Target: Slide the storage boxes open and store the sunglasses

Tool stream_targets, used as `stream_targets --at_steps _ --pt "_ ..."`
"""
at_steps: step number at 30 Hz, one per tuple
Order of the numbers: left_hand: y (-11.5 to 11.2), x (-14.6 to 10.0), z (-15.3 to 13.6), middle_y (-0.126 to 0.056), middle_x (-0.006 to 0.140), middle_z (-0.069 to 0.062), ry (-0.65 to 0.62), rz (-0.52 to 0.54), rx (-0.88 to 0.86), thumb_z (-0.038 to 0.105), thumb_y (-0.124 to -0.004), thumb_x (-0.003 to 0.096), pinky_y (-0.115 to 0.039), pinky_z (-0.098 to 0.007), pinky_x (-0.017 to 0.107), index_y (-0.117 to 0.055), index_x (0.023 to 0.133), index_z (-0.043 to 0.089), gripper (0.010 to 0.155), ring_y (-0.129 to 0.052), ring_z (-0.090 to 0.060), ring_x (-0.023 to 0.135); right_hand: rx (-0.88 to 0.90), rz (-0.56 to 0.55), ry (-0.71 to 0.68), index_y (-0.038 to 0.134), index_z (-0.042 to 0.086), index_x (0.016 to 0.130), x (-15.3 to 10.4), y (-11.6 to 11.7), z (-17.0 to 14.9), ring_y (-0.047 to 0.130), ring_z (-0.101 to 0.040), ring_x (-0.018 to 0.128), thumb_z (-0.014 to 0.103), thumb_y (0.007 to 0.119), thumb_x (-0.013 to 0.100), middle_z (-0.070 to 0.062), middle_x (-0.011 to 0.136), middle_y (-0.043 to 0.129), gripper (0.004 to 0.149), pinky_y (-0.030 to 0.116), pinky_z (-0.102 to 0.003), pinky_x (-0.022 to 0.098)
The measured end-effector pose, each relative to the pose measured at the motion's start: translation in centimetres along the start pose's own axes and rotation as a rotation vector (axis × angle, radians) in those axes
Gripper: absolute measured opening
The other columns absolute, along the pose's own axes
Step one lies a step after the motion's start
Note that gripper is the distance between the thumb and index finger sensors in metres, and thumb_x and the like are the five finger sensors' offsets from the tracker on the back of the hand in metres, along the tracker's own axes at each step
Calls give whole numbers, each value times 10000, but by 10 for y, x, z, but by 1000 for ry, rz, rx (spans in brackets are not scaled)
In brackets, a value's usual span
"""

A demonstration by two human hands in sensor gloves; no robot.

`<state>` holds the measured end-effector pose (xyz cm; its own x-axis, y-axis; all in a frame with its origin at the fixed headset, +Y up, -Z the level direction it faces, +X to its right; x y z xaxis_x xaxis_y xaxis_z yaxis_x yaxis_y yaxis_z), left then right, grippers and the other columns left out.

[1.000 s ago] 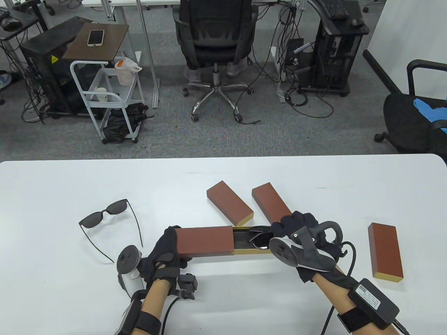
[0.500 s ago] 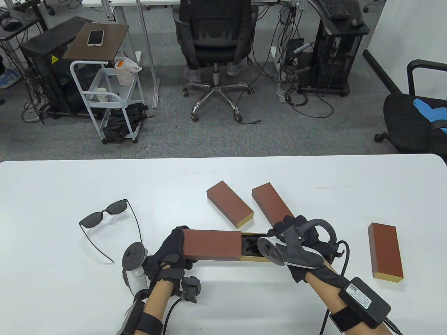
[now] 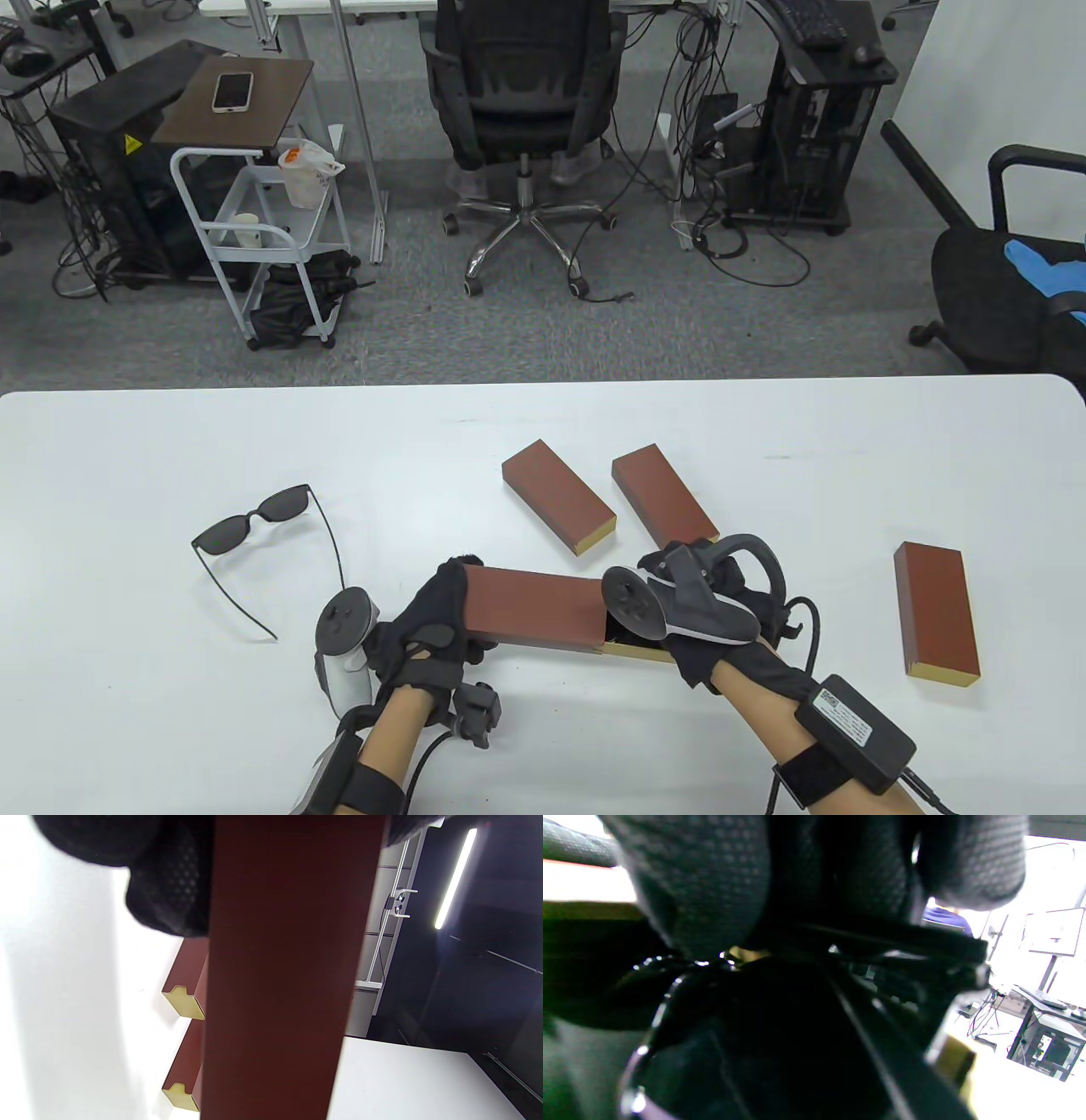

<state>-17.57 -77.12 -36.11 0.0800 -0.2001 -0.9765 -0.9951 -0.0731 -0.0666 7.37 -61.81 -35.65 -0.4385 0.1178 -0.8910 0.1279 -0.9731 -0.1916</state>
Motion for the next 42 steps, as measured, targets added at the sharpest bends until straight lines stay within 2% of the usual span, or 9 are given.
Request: stream_targets --at_steps 11,15,19,22,26,30,34,37,42 --pt "6 2 -10 -925 710 -124 39 12 -6 604 -559 503 -813 -441 296 -614 1056 147 720 -969 -261 417 90 14 22 925 288 631 -3 16 -2 1016 -253 452 384 942 233 -37 592 1017 410 862 -442 380" --pt "7 2 -11 -920 718 -124 48 0 -25 603 -555 504 -810 -444 304 -606 1061 152 718 -965 -263 428 183 30 44 878 288 700 -8 15 -11 999 -269 553 283 900 289 -45 691 979 412 851 -455 451" --pt "10 3 -12 -913 732 -120 52 3 -32 606 -547 505 -810 -443 313 -587 1070 159 722 -964 -261 441 326 -52 92 845 285 738 -14 8 -28 960 -293 649 242 857 320 -51 762 935 421 822 -473 502" --pt "13 3 -12 -901 749 -118 51 13 -36 606 -543 505 -806 -444 327 -569 1077 164 724 -958 -262 458 353 -157 169 786 294 791 -20 10 -49 908 -298 718 380 812 332 -46 827 876 468 795 -466 533" --pt "18 2 -12 -890 764 -115 50 22 -47 604 -530 504 -802 -447 342 -551 1083 170 724 -952 -264 476 653 -147 394 658 268 885 -32 52 -87 806 -365 792 587 738 305 -109 925 748 666 785 -471 522" --pt "16 3 -12 -877 782 -109 48 4 -75 602 -512 502 -800 -446 357 -526 1092 178 726 -947 -261 498 1079 -138 558 654 258 895 -48 99 -104 864 -410 715 635 716 304 -163 934 728 704 824 -479 430" --pt "12 3 -12 -865 797 -109 43 -21 -102 598 -499 501 -795 -449 370 -505 1098 183 728 -941 -263 514 1376 -137 577 687 261 883 -54 123 -102 934 -397 623 620 711 341 -185 928 726 651 856 -457 355" --pt "9 3 -12 -860 802 -108 41 -25 -92 598 -493 500 -794 -450 374 -498 1100 186 728 -938 -263 520 1443 -199 625 725 248 854 -58 129 -103 945 -375 603 588 734 352 -179 895 766 606 861 -442 347" --pt "7 3 -12 -858 800 -113 41 -26 -76 595 -496 499 -790 -455 372 -498 1100 184 728 -934 -271 516 1392 -233 657 769 235 812 -61 135 -106 978 -313 550 532 787 350 -158 845 819 549 882 -399 319"
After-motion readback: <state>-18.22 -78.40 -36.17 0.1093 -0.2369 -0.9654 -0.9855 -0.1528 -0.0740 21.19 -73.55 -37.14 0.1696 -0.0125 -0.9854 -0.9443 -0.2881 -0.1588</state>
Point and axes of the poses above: the tracker on the back of each hand, its own z axis roughly to the thumb side, its own x axis roughly from the wrist to the fingertips, y = z × x, the point moved 4 cm from there along x, roughly from the wrist to the fingertips
